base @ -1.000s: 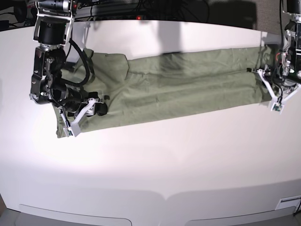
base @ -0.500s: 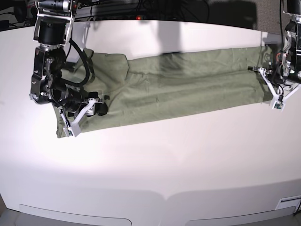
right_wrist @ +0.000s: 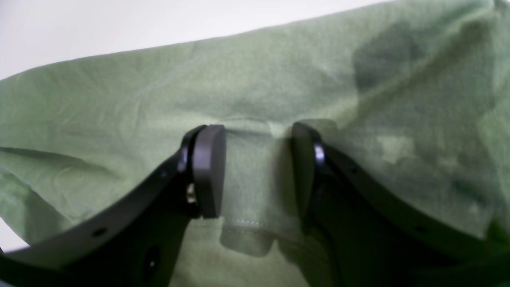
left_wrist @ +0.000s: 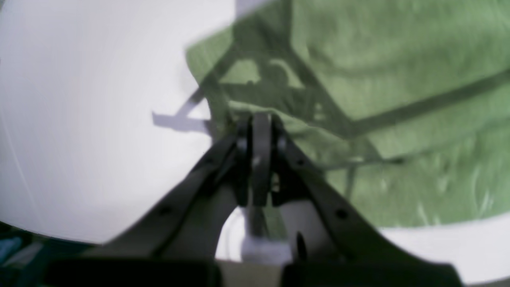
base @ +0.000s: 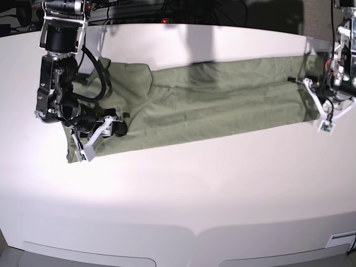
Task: Fold the T-shirt properly
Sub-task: 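Slide the left gripper along the strip end and regrasp it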
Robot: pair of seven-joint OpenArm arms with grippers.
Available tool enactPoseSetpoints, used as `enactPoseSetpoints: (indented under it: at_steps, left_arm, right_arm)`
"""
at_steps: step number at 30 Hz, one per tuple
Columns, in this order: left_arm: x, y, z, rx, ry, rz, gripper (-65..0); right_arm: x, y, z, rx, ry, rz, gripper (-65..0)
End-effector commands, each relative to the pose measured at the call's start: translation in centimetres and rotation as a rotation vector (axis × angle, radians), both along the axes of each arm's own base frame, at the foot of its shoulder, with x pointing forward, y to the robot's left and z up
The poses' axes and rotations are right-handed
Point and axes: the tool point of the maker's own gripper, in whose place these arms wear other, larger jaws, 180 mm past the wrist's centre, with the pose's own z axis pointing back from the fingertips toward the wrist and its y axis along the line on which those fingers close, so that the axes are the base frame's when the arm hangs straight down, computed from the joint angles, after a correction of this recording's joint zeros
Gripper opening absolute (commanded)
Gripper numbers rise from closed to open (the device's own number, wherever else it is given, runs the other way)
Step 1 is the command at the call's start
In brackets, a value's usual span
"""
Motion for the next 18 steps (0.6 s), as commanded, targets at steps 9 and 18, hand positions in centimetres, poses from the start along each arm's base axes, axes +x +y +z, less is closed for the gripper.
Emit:
enactPoseSetpoints:
  at_steps: [9,18]
  left_arm:
    - [-2.4,3.4,0.2,0.117,0.058,0.027,-65.0]
    - [-3.8,3.8,-0.1,0.099,0.119,0.062,-65.0]
  right_arm:
    - [0.1,-0.8,0.1,-0.03,0.012,-0.002,-37.1]
    - [0.1,-0.8,0.2,-0.029,0.011,-0.002,-37.1]
